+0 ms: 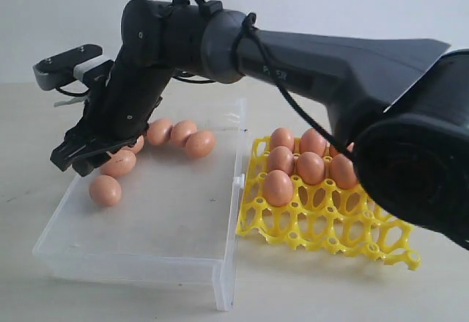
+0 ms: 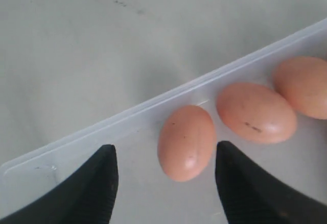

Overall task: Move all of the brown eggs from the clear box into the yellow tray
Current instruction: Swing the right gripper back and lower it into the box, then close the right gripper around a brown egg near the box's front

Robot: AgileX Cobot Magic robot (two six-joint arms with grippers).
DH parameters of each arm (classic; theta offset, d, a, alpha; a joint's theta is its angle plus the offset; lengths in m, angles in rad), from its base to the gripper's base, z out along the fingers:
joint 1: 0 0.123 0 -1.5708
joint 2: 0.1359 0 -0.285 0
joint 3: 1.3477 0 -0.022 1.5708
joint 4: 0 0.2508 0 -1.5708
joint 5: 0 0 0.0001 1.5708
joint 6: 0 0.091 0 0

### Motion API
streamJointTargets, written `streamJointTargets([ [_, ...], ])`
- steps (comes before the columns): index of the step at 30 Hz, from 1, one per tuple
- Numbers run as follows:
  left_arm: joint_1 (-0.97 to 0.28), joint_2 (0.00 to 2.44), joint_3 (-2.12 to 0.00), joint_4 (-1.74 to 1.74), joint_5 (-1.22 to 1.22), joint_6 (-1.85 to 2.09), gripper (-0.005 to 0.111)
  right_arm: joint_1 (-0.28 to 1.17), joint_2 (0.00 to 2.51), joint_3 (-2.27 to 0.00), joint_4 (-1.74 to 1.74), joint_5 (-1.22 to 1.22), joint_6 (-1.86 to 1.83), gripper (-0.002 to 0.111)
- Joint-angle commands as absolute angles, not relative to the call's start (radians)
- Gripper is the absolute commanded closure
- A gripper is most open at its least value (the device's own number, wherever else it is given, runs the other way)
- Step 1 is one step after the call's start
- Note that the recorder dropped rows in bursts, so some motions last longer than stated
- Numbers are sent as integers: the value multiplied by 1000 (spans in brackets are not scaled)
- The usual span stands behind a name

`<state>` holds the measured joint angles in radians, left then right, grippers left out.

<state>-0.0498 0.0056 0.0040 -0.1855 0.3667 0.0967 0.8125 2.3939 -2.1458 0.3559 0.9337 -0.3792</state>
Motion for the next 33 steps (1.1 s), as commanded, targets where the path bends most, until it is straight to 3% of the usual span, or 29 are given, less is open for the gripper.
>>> streamJointTargets([
  [1,-49,0,0,-188,363,99,107,814,2452,-2202,437,981,-435,53],
  [26,-49,0,0,-188,363,99,107,818,2519,-2206,400,925,-414,53],
  [33,-49,0,0,-188,363,99,107,803,2519,-2206,361,880,-212,53],
])
